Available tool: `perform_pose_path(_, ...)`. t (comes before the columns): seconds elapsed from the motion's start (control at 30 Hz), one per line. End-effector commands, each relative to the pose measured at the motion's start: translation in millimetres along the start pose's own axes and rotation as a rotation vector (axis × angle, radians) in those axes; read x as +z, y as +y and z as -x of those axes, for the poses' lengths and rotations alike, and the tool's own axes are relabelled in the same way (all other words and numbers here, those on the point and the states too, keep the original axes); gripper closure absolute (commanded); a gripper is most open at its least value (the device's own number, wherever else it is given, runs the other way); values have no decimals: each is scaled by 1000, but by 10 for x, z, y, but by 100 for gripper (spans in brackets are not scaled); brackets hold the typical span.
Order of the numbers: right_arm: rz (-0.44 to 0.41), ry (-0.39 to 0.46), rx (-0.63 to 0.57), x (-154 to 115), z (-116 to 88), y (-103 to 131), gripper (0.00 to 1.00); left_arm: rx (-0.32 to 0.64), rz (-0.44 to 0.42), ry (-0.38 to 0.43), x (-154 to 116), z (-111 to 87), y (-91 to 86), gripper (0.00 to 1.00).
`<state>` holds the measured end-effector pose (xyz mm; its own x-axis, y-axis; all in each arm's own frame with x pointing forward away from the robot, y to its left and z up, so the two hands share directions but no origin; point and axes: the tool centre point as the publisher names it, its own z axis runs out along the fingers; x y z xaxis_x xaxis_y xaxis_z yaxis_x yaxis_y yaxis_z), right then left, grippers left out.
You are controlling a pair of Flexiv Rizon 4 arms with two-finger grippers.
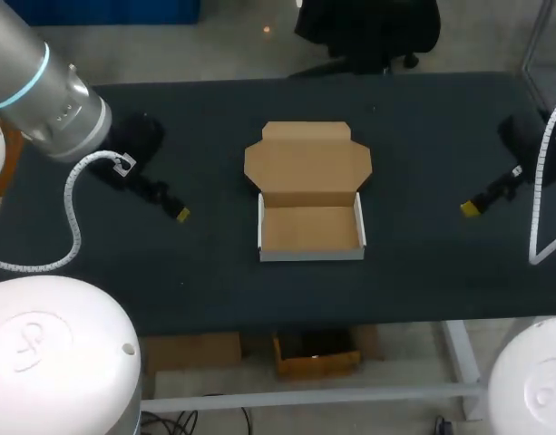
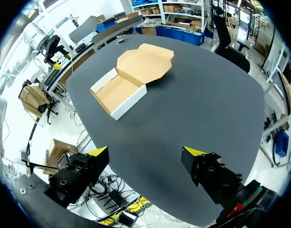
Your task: Assemble the packaging by folding the flat box into shape, placing the metal phone stand inside, and closing the box properly
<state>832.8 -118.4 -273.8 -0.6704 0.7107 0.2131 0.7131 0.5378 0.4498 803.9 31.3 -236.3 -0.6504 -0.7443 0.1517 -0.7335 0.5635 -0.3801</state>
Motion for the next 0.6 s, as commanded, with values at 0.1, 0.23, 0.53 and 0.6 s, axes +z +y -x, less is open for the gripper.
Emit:
perform_pose_path(0.1, -39, -131, 142, -267, -26, -91, 0, -70, 46, -42, -228, -4, 1, 0)
perform_pose_path(0.23, -60, -230, 269, -388, 58, -169, 0, -133, 69, -57, -305, 42, -3, 0)
perform_pose_path(0.53, -100, -355, 511, -574, 274, -303, 0, -278, 101, -107, -428, 80, -23, 0)
perform_pose_path(0.6, -100, -371, 540, -611, 330, -325, 0, -295, 110, -129, -446, 80, -29, 0)
